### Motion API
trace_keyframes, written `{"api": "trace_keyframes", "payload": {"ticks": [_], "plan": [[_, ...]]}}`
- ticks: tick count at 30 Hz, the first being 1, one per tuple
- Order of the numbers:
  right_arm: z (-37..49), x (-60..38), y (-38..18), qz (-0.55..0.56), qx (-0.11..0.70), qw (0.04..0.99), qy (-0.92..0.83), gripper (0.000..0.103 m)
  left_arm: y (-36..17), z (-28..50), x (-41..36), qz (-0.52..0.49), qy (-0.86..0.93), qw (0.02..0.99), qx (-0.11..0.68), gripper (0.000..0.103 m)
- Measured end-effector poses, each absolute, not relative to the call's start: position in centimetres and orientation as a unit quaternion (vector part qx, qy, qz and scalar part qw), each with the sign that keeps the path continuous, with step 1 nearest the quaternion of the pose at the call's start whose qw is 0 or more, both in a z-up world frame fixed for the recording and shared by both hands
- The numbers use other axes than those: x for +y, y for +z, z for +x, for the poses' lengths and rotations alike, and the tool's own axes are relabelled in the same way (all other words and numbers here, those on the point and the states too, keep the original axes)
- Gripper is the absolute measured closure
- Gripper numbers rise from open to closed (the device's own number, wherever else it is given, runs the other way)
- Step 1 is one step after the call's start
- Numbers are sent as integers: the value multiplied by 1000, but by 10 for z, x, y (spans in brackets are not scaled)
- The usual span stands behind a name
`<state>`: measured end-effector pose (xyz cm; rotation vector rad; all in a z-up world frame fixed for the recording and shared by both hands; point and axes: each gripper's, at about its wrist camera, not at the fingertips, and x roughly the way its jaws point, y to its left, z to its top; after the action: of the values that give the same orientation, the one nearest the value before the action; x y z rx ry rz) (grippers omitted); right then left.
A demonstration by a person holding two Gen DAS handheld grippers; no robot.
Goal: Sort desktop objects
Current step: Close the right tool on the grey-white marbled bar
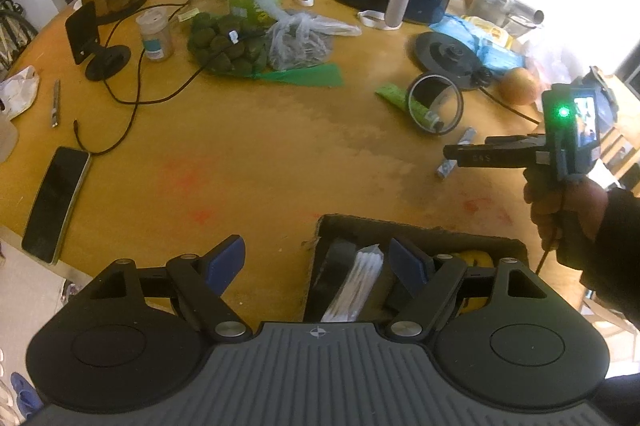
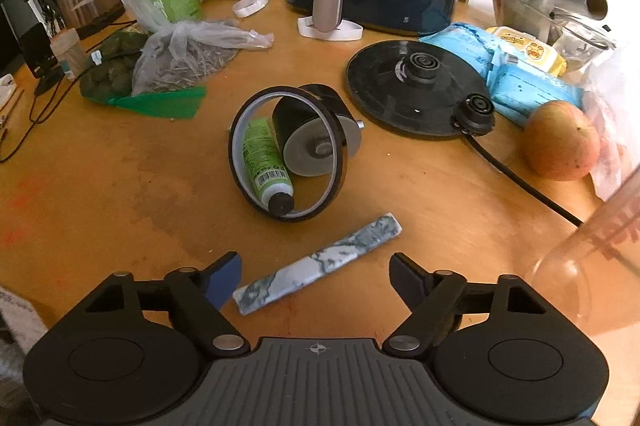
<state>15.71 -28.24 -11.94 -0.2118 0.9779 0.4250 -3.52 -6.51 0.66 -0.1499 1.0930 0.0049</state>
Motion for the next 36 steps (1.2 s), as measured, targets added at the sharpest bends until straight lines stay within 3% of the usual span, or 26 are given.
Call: {"api": "trace_keyframes", "payload": {"ticks": [9,19,36], "plan": [[173,-279,-140,-104,477,854,181,46,5,-36,-59,-78,17,848,524,24],[171,-279,-138,-106,473,856,180,85,3,-31,-61,-79,13,847,526,24],[180,-289,-136,-105,502,847,144,86,6,-27,-66,-72,7,850,522,24]]}}
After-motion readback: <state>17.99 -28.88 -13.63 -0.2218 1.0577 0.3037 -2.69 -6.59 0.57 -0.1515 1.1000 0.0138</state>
